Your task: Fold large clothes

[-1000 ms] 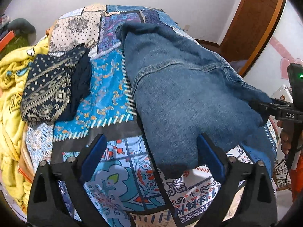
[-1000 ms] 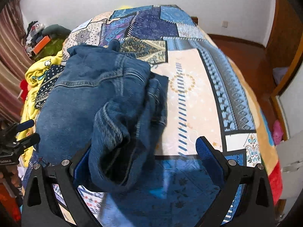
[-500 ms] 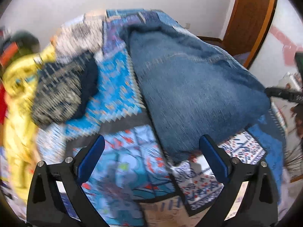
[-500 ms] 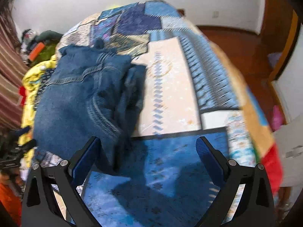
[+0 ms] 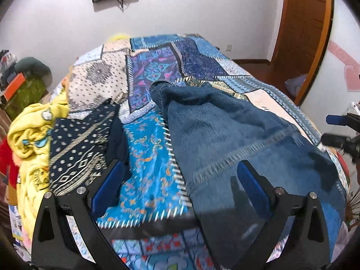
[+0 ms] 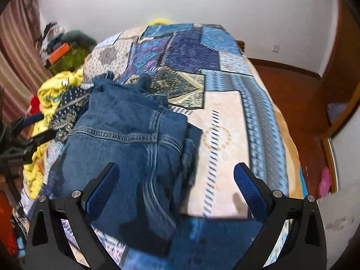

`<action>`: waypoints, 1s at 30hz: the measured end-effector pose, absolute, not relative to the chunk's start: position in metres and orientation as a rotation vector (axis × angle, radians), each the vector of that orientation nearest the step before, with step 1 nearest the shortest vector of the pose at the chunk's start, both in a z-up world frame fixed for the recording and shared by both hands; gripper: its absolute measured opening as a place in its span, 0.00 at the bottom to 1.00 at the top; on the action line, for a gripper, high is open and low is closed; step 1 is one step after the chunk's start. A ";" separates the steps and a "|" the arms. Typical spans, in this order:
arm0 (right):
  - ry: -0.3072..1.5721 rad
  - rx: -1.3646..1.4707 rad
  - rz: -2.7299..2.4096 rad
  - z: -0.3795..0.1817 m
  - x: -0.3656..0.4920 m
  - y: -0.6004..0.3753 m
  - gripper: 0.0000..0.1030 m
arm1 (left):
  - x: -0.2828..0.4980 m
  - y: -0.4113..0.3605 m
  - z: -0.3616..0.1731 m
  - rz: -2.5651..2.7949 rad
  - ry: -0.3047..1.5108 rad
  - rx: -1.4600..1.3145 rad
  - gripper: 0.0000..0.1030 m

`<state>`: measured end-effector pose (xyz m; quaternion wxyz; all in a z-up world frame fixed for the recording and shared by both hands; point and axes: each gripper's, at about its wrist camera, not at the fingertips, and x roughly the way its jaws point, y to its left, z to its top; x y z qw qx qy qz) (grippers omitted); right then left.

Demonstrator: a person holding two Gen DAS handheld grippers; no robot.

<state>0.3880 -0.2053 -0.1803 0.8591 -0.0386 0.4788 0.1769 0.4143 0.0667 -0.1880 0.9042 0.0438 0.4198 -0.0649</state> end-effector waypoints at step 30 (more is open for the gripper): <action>1.072 0.013 0.402 -0.188 0.491 -0.213 0.98 | 0.522 0.076 -0.187 -0.065 0.834 0.058 0.99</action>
